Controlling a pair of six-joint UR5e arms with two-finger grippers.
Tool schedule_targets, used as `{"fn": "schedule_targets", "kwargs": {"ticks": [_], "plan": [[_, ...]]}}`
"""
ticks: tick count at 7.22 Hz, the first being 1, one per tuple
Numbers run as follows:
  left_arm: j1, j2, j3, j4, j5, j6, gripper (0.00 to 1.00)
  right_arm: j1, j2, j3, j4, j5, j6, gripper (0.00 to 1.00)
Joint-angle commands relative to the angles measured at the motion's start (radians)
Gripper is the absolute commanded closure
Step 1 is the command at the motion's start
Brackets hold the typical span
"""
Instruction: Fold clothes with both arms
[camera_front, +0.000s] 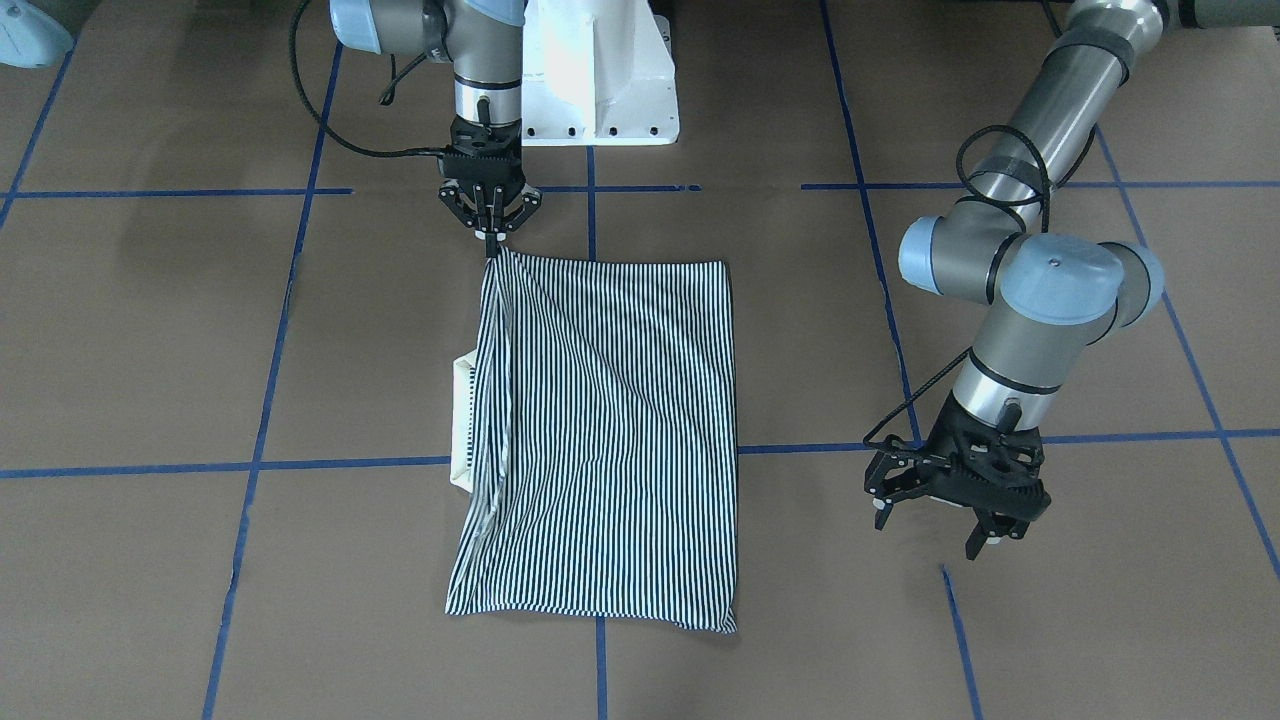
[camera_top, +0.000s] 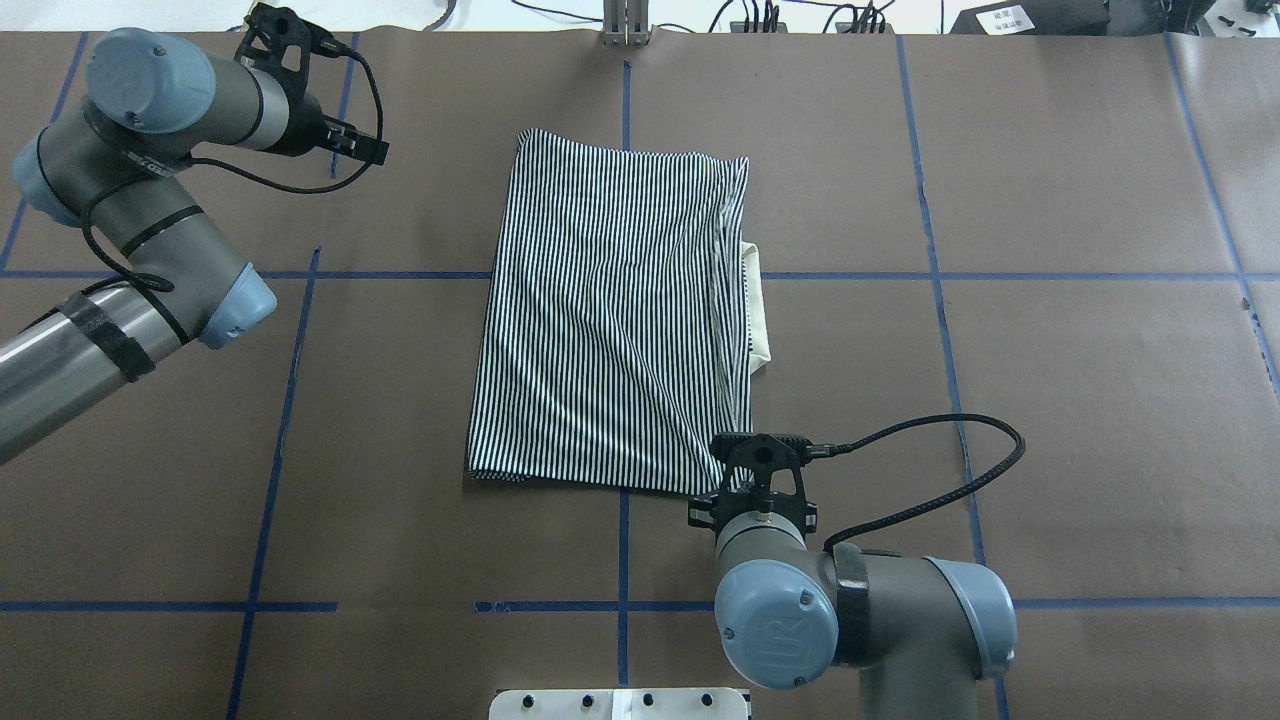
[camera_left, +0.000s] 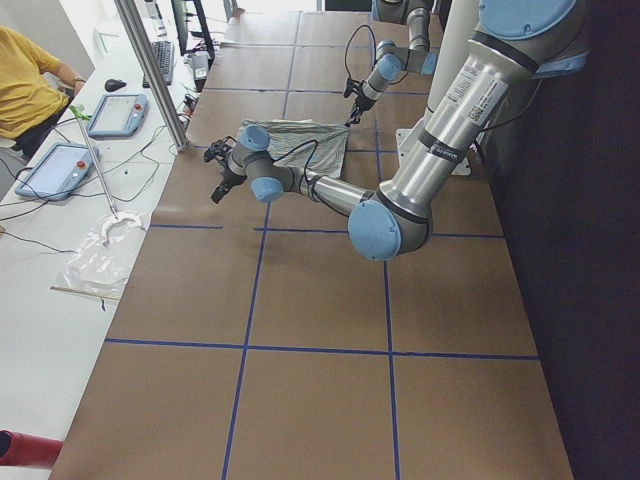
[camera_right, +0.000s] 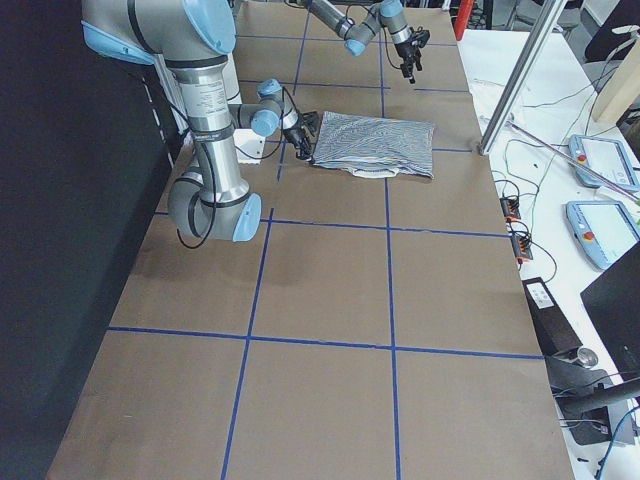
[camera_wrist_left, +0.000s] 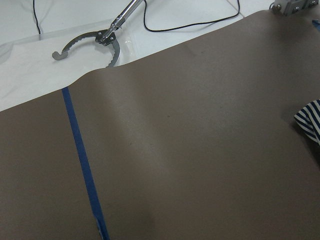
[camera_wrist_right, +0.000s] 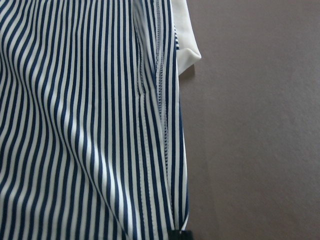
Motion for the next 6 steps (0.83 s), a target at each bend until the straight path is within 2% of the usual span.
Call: {"fn": "schedule_targets", "kwargs": {"ticks": [1,2,3,4,5,6], "plan": [[0.001,-0.002,0.000,0.000,0.000,0.000,0.00,-0.031,-0.062,0.052,-0.001,-0.001,0.053,0.96],[0.001,-0.002,-0.003,0.002,0.000,0.000,0.00,-0.037,-0.074,0.053,-0.001,-0.004,0.055,0.01],[0.002,0.000,-0.021,0.008,-0.002,0.000,0.00,-0.033,-0.083,0.064,0.004,0.001,0.044,0.00],[0.005,0.000,-0.037,0.014,-0.038,0.000,0.00,-0.030,-0.118,0.126,0.031,0.011,0.022,0.00],[0.005,0.018,-0.067,0.014,-0.063,0.000,0.00,-0.008,-0.179,0.159,0.164,0.031,-0.047,0.00],[0.011,0.059,-0.137,0.015,-0.064,-0.033,0.00,0.053,-0.242,0.161,0.288,0.109,-0.090,0.00]]}}
